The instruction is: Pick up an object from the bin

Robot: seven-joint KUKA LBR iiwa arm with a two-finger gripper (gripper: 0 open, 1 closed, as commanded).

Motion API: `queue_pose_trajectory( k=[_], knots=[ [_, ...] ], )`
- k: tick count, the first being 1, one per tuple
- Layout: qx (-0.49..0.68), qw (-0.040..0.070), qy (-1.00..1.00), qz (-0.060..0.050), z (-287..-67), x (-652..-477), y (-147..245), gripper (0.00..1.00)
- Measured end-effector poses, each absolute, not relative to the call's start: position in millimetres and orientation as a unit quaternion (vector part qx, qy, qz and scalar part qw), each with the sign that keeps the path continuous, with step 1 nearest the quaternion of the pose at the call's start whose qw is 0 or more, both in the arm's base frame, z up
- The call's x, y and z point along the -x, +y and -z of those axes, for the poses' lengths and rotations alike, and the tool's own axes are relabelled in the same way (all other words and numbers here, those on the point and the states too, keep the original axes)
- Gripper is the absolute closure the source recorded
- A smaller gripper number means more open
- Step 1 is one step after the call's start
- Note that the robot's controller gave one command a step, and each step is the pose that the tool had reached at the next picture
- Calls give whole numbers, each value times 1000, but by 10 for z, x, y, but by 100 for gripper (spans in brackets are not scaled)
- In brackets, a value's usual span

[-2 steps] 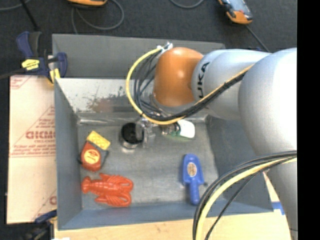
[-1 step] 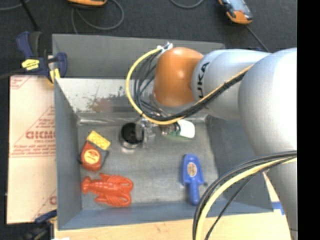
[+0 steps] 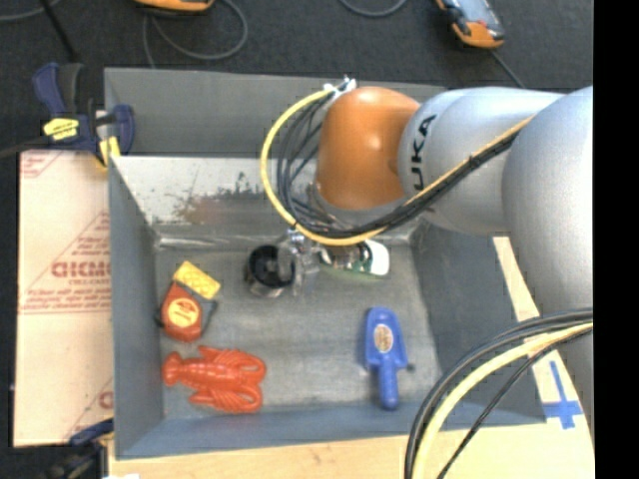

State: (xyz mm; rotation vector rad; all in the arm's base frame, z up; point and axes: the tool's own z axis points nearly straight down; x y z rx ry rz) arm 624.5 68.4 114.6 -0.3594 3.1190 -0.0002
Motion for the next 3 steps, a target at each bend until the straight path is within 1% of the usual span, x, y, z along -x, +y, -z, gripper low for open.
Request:
queue_pose_trajectory(
  k=[1,2,3],
  knots=[
    [127,3,992,0,-1154,-6401,658,100],
    [127,4,992,0,-1156,-6401,660,100],
    [130,6,991,1,-2942,-6217,831,100]
  ],
)
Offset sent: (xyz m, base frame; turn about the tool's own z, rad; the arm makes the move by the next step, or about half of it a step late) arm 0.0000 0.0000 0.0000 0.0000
